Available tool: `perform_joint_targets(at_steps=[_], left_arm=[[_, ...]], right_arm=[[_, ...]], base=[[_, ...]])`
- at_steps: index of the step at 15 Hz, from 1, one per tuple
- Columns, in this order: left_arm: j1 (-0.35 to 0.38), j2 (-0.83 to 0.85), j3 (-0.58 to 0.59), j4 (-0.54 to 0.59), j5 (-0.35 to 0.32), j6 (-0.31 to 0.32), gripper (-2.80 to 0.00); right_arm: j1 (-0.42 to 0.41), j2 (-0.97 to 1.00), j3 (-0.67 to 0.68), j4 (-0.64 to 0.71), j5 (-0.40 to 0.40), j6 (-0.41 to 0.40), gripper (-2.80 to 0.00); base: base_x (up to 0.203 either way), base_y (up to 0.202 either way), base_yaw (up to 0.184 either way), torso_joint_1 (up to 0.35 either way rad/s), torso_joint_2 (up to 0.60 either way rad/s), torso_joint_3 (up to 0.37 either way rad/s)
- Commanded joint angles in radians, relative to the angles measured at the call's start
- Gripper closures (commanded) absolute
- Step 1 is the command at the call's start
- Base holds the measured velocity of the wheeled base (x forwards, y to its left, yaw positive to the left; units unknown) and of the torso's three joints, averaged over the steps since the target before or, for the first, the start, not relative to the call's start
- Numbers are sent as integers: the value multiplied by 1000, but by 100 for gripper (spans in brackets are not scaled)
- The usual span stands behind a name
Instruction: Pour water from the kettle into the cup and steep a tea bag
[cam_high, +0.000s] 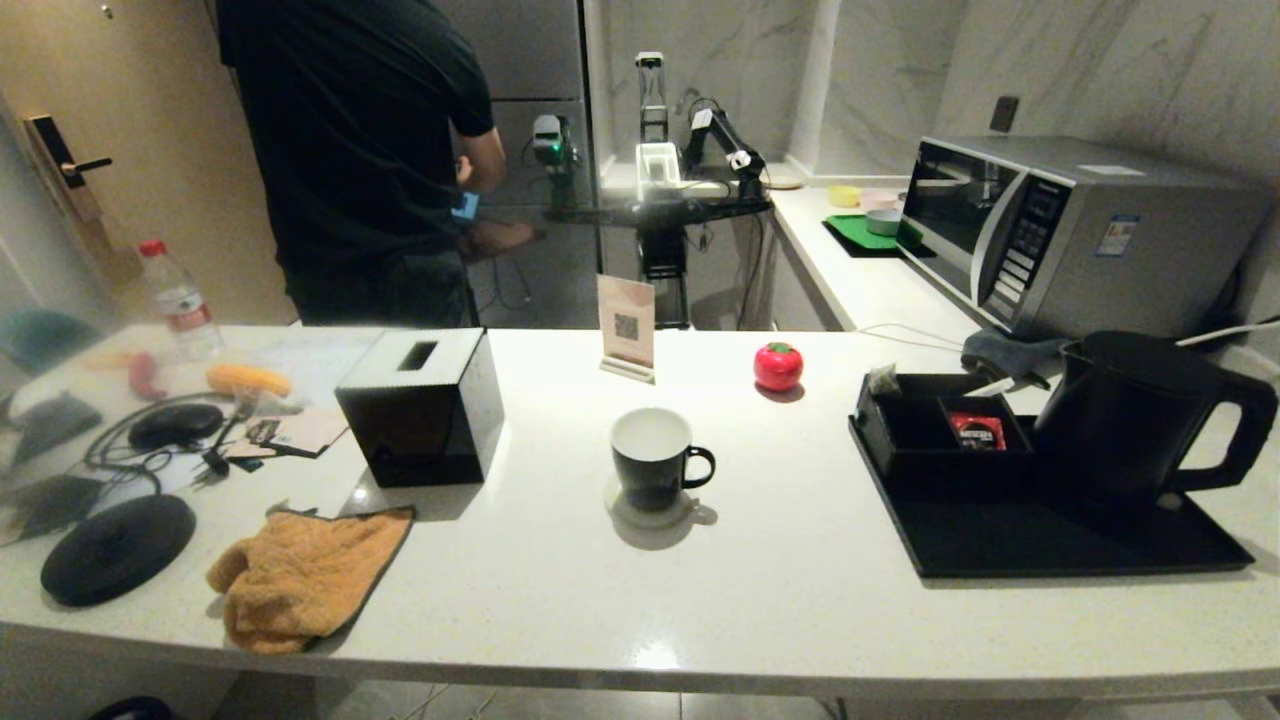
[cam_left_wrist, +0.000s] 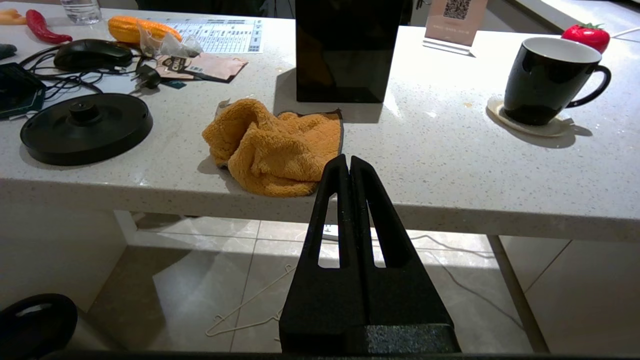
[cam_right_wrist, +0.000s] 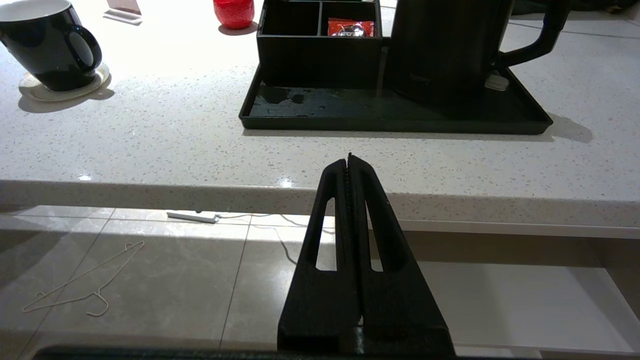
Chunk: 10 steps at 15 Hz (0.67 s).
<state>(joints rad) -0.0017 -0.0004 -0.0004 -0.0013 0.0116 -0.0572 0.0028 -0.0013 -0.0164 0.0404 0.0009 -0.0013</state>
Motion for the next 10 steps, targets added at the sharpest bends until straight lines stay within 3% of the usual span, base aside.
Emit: perform_joint_targets(at_steps=[1, 10], left_arm=[[0, 0, -1, 0, 1, -1, 0], [0, 0, 0, 0, 1, -1, 0]], right_arm=[[0, 1, 2, -2, 1, 0, 0], [0, 1, 1, -4, 1, 0, 0]], base=[[0, 0, 0, 0, 0, 0], [0, 0, 0, 0, 0, 0]])
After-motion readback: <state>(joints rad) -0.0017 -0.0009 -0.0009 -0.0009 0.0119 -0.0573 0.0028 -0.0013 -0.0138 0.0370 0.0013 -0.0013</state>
